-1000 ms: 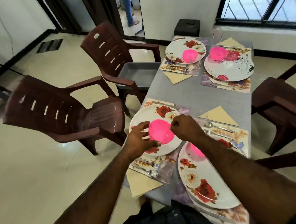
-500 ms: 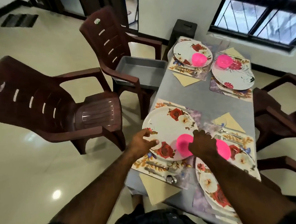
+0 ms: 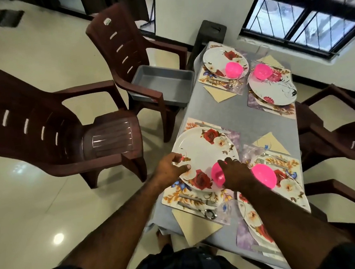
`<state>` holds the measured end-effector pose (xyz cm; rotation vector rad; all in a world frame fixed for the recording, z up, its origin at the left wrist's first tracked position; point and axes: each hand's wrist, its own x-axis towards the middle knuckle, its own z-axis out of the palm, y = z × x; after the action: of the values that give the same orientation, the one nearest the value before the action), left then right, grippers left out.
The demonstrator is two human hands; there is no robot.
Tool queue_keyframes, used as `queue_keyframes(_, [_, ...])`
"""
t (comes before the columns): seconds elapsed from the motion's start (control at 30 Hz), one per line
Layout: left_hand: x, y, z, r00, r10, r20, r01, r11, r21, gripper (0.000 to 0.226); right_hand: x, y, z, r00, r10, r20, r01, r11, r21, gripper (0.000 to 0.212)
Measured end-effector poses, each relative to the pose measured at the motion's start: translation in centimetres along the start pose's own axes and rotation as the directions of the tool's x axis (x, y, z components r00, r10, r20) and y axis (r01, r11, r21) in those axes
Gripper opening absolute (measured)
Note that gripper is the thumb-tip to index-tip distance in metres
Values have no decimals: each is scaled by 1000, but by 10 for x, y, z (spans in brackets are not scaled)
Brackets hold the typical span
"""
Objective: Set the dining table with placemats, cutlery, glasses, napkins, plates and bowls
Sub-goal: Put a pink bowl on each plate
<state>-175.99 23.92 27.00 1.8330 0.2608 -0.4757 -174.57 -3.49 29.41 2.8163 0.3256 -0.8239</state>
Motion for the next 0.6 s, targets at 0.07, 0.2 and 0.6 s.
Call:
queue_keyframes(0.07, [0, -1, 1, 1000, 3, -6, -3, 1000, 15, 54, 0, -3, -1, 1000, -28, 0, 28, 1000, -7, 90])
queue_keyframes(0.2, [2, -2, 5, 1000, -2, -7, 2, 1000, 19, 47, 0, -9, 5, 998, -51, -35, 48, 995, -87, 88])
queue_keyframes(0.6, [6, 6, 5, 999, -4, -34, 3, 1000, -16, 37, -3, -12, 5, 1000, -16, 5, 17, 996, -83, 94])
